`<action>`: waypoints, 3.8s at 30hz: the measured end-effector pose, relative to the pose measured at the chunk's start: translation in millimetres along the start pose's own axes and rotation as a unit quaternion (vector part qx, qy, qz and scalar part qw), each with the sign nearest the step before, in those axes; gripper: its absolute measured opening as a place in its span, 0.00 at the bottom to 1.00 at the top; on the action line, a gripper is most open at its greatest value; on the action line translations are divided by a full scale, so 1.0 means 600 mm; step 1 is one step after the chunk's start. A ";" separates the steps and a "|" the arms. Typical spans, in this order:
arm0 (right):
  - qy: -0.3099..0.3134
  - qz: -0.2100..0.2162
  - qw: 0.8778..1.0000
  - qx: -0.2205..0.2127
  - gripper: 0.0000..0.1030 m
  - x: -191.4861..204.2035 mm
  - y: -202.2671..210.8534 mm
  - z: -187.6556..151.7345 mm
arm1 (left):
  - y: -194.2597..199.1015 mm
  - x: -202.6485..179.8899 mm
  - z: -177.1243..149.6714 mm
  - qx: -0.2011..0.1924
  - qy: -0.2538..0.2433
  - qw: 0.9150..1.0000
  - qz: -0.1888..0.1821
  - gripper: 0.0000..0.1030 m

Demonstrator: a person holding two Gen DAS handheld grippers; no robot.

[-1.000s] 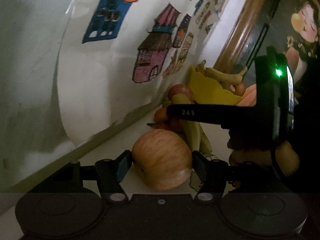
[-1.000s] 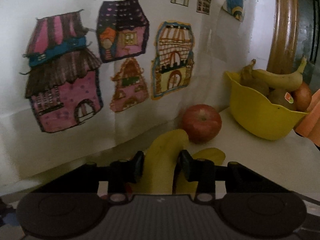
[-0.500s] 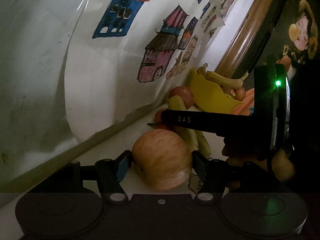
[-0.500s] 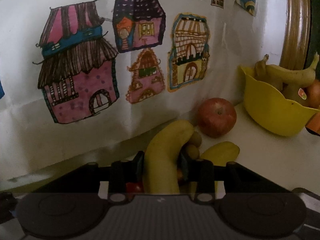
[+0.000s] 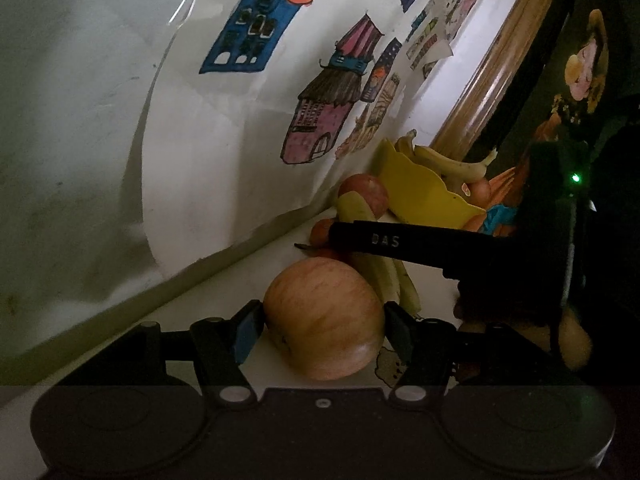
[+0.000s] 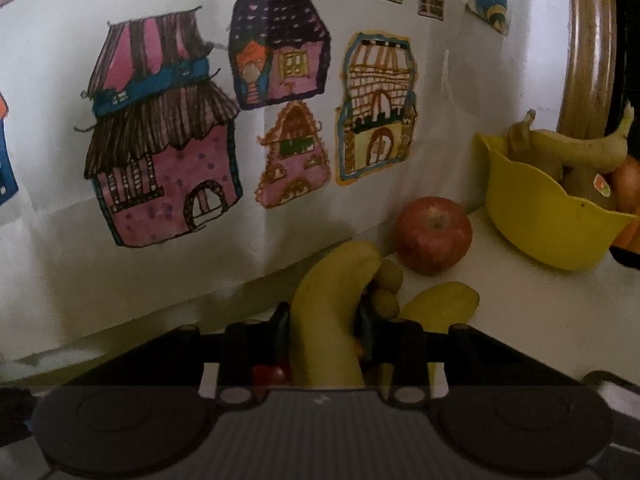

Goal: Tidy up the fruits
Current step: 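Lift the apple with left gripper while right gripper carries the banana toward the tray, then lower apple into the metal tray and open left gripper while right releases banana there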

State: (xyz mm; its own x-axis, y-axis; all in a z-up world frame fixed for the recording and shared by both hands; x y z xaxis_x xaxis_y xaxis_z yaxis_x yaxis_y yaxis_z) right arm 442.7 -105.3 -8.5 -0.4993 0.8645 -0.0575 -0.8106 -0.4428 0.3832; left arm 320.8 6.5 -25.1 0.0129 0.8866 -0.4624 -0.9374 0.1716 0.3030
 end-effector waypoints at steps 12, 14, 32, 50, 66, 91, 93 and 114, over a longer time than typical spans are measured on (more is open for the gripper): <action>-0.016 0.022 1.000 -0.005 0.36 -0.006 0.013 -0.005 | -0.004 0.002 0.000 0.003 0.005 1.000 -0.001 0.65; -0.017 0.021 1.000 -0.005 0.36 -0.006 0.011 -0.004 | -0.004 0.001 0.000 0.003 0.003 1.000 -0.001 0.65; -0.029 0.029 0.999 -0.027 0.36 -0.012 0.064 0.006 | 0.005 -0.022 0.009 -0.006 -0.027 1.000 0.009 0.64; -0.040 0.036 0.997 -0.051 0.36 -0.031 0.124 0.006 | 0.028 -0.063 0.002 -0.017 -0.035 0.999 0.004 0.64; -0.057 0.029 0.995 -0.074 0.36 -0.073 0.172 0.006 | 0.024 -0.121 0.000 -0.021 -0.059 0.998 -0.007 0.64; -0.129 -0.118 0.982 -0.067 0.36 -0.375 0.305 -0.084 | -0.145 -0.349 -0.057 0.020 -0.149 0.980 -0.132 0.64; -0.143 -0.111 0.982 -0.060 0.36 -0.382 0.294 -0.092 | -0.160 -0.344 -0.060 0.035 -0.139 0.980 -0.135 0.64; -0.156 -0.101 0.981 -0.049 0.37 -0.369 0.255 -0.114 | -0.207 -0.336 -0.098 0.102 -0.149 0.974 -0.136 0.65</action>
State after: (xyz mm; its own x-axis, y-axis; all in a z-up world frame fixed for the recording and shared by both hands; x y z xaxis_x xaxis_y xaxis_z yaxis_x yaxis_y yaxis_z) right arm 408.7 -380.8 -0.3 -0.2190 0.9611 0.1684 -0.9168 -0.2617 0.3016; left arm 414.3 -218.8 -18.6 0.3792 0.8766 -0.2962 -0.7975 0.4719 0.3758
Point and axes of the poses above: each gripper's, at about its wrist camera, not at the fingertips, and y roughly against the way its jaws point, x to its left, z to its top, the point moved 4 cm from there along -y, roughly the way its jaws point, and after that the axes turned 9 degrees about -x, right-handed, at the moved point
